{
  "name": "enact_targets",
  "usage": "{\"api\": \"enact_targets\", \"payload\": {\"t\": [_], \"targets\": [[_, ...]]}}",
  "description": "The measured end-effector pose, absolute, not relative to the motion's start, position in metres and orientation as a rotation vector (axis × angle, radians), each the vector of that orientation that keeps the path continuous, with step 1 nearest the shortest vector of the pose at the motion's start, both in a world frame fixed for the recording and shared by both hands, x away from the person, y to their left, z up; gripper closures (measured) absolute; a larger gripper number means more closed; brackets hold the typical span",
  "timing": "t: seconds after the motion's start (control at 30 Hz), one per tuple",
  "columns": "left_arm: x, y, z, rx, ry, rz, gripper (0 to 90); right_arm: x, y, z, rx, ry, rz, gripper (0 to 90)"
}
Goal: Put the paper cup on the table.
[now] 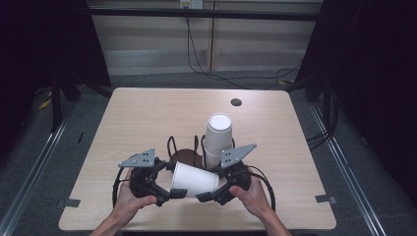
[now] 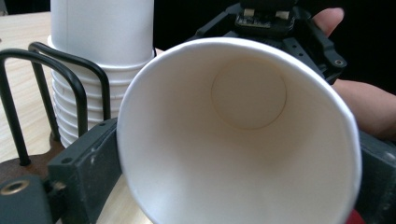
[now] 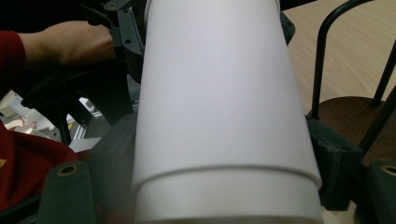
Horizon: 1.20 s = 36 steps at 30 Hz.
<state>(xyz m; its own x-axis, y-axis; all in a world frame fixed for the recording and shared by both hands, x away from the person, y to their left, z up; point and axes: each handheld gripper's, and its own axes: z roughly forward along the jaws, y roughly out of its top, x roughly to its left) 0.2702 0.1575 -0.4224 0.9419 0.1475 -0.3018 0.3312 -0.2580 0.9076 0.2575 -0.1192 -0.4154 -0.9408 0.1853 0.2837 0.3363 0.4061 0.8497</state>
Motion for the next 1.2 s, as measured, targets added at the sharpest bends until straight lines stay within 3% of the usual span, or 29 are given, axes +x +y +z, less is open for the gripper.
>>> {"api": "enact_targets", "payload": {"t": [0.57,0.93,1.2], "targets": [[0.2698,0.1517,-0.4266,1.87,0.327,-0.192,5.4,0.2584,-0.1155,-0.4203,-0.458,-2.5,-1.537,23.6],[0.27,0.1545,-0.4207,1.874,0.301,-0.205,14.6,0.2598,-0.1175,-0.4223,-0.475,-2.495,-1.554,19.9],[0.27,0.1555,-0.4202,1.866,0.319,-0.209,14.7,0.2584,-0.1176,-0.4224,-0.494,-2.506,-1.574,16.9]]}}
